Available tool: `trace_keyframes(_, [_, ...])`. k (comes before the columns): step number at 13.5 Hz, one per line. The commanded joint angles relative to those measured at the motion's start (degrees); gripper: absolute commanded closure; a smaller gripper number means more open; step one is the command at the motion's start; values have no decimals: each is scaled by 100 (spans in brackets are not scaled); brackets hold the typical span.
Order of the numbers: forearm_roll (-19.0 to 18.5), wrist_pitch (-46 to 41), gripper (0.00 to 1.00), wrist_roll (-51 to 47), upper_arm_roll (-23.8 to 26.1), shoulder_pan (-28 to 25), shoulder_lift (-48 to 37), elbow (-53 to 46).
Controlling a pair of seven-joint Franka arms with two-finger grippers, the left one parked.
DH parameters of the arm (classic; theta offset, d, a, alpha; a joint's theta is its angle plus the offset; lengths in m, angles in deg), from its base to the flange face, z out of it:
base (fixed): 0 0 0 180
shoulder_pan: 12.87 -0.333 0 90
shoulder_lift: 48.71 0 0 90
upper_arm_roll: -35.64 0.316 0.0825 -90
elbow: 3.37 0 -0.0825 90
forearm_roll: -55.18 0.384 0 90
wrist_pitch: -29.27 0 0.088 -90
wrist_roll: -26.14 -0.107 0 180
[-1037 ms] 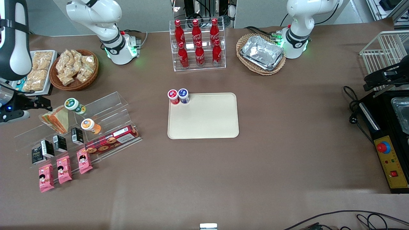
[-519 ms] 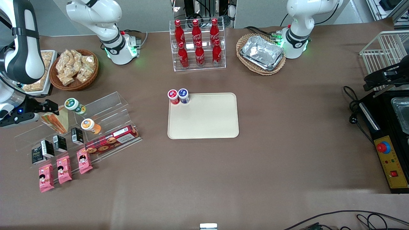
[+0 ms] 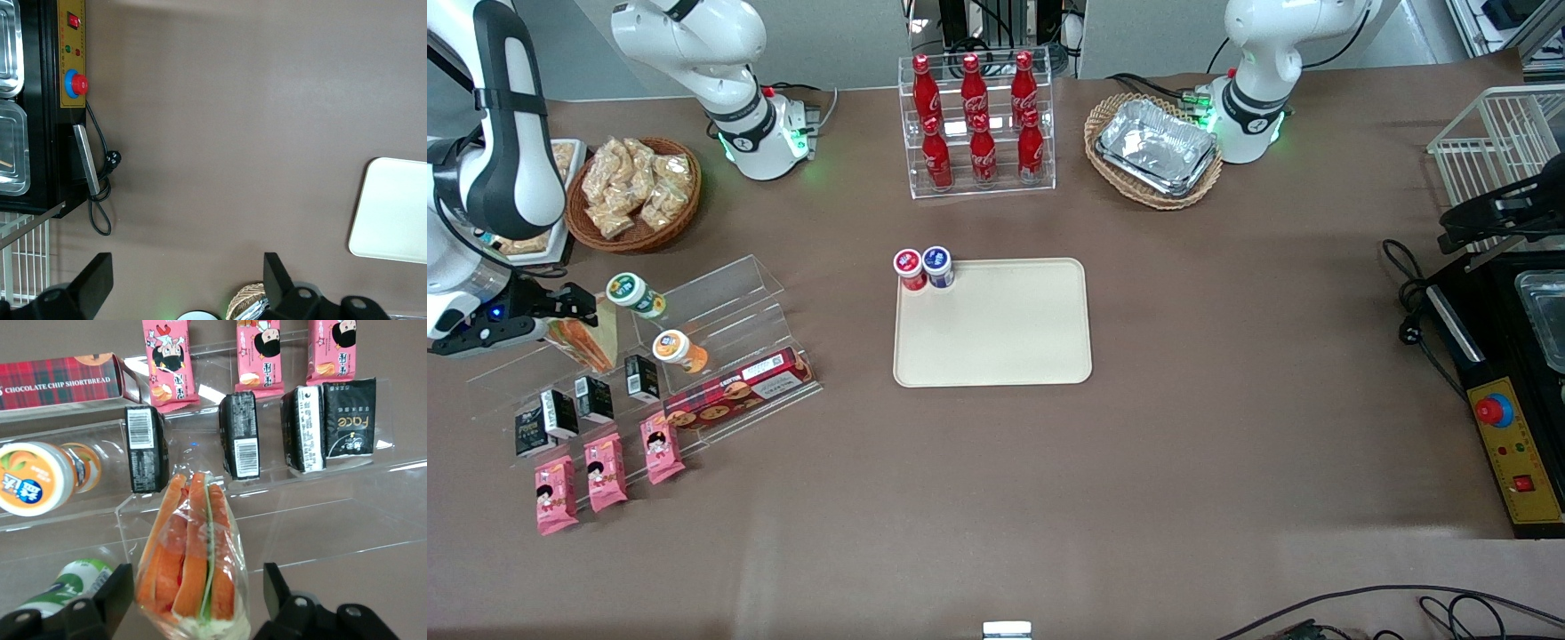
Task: Place sandwich on tray
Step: 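Close the right gripper on the wrapped orange sandwich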
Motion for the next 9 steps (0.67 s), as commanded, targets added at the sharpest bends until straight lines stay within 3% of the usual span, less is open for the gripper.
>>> trace_keyframes(1, [24, 202, 14, 30, -19, 25, -18, 141])
trace_keyframes(3, [50, 245, 16, 30, -19, 77, -18, 202])
trace_keyframes(5, [165, 272, 31, 30, -28, 77, -18, 212])
trace_keyframes(8, [156, 255, 60, 47, -46, 77, -18, 168])
trace_keyframes(9, [156, 228, 63, 48, -46, 69, -18, 133])
